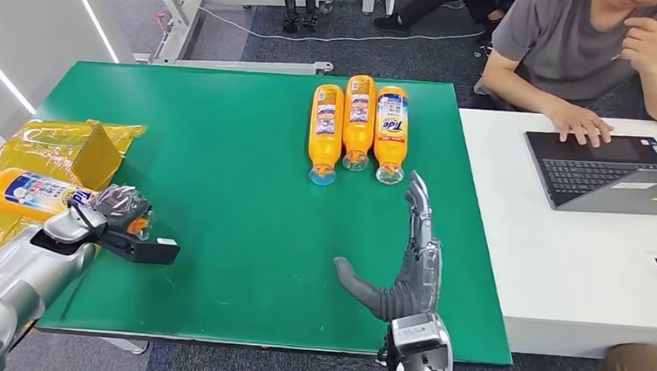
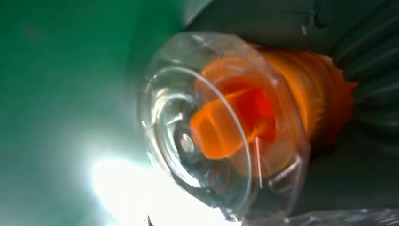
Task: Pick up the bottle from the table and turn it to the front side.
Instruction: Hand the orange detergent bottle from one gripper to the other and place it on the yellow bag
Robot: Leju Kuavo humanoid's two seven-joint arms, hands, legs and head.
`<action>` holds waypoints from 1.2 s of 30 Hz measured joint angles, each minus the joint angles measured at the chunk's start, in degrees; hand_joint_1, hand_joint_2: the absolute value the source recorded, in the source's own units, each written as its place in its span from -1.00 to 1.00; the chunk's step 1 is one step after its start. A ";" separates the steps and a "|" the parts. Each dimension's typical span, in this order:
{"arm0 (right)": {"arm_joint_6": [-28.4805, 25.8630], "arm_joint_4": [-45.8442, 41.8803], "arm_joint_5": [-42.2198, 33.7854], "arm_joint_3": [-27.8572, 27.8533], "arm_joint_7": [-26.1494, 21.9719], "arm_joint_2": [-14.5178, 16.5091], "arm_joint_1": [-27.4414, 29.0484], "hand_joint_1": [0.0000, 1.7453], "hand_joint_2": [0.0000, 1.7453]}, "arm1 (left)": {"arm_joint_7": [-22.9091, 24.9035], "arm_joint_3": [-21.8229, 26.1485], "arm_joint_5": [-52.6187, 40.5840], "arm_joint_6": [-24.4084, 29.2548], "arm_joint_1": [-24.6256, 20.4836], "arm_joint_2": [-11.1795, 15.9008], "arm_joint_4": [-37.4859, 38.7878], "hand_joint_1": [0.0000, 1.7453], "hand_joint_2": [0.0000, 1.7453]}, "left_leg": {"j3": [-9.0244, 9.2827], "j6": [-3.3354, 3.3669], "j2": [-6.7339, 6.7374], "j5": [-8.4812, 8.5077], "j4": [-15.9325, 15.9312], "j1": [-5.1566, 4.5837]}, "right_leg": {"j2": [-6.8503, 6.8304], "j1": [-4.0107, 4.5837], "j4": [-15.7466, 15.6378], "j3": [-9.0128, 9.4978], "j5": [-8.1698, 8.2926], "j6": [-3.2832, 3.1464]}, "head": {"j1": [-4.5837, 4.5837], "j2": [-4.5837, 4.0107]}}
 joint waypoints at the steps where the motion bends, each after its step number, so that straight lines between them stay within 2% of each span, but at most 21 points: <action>1: 0.01 0.00 0.31 -0.05 0.13 0.16 0.06 -1.00 1.00 | 0.38 0.16 1.15 -2.20 -0.40 -0.11 0.29 1.00 1.00 | 0.01 0.00 -0.01 0.00 0.00 0.00 | -0.01 0.00 0.01 0.01 0.00 0.00 | -0.01 0.00; 4: 0.05 -0.10 1.07 -0.13 0.58 0.59 0.33 -1.00 1.00 | 0.85 1.18 3.89 -5.73 -1.02 -0.21 0.92 1.00 1.00 | 0.06 -0.01 0.06 0.00 -0.01 0.01 | 0.05 0.00 0.03 0.03 0.00 -0.01 | -0.02 0.00; 16: 0.74 -1.07 1.59 -0.70 0.99 0.68 0.91 -1.00 1.00 | -0.39 3.96 6.69 -6.70 -1.06 -0.10 1.71 1.00 1.00 | 0.06 -0.07 0.02 0.04 -0.01 0.00 | 0.02 0.00 0.07 0.02 0.00 -0.02 | -0.01 0.00; 17: 0.73 -1.10 1.63 -0.70 0.99 0.68 0.95 -1.00 1.00 | -0.60 4.08 6.97 -6.76 -1.06 -0.10 1.72 0.62 1.00 | 0.06 -0.07 0.01 0.04 -0.01 0.00 | 0.02 0.00 0.07 0.02 0.00 -0.02 | -0.01 0.00; 20: 0.75 -1.11 1.66 -0.70 0.99 0.68 1.07 -1.00 1.00 | -1.12 4.25 7.21 -6.51 -1.08 -0.10 1.73 -0.88 1.00 | 0.06 -0.06 0.01 0.04 -0.01 0.00 | 0.02 0.00 0.07 0.02 -0.01 -0.02 | -0.01 0.00; 21: 0.74 -1.11 1.66 -0.70 0.99 0.68 1.08 -1.00 1.00 | -1.25 4.25 7.19 -6.35 -1.09 -0.10 1.73 -1.00 1.00 | 0.06 -0.06 0.01 0.04 -0.01 0.00 | 0.02 0.00 0.07 0.02 -0.01 -0.02 | -0.01 0.00; 31: -0.17 -2.01 1.80 -0.94 0.99 0.67 2.00 -1.00 1.00 | -4.06 4.91 9.69 -2.49 -0.97 -0.41 1.73 -1.00 1.00 | 0.05 -0.07 0.00 0.04 -0.01 0.01 | 0.01 0.00 0.07 0.02 -0.01 -0.02 | 0.00 0.00; 36: 0.05 -2.31 1.63 -1.08 0.98 0.66 2.61 -1.00 1.00 | -6.35 5.74 11.66 0.06 -0.07 0.27 1.66 -1.00 1.00 | 0.05 -0.07 0.03 0.04 -0.01 0.01 | 0.03 0.00 0.07 0.02 -0.01 -0.02 | 0.00 0.00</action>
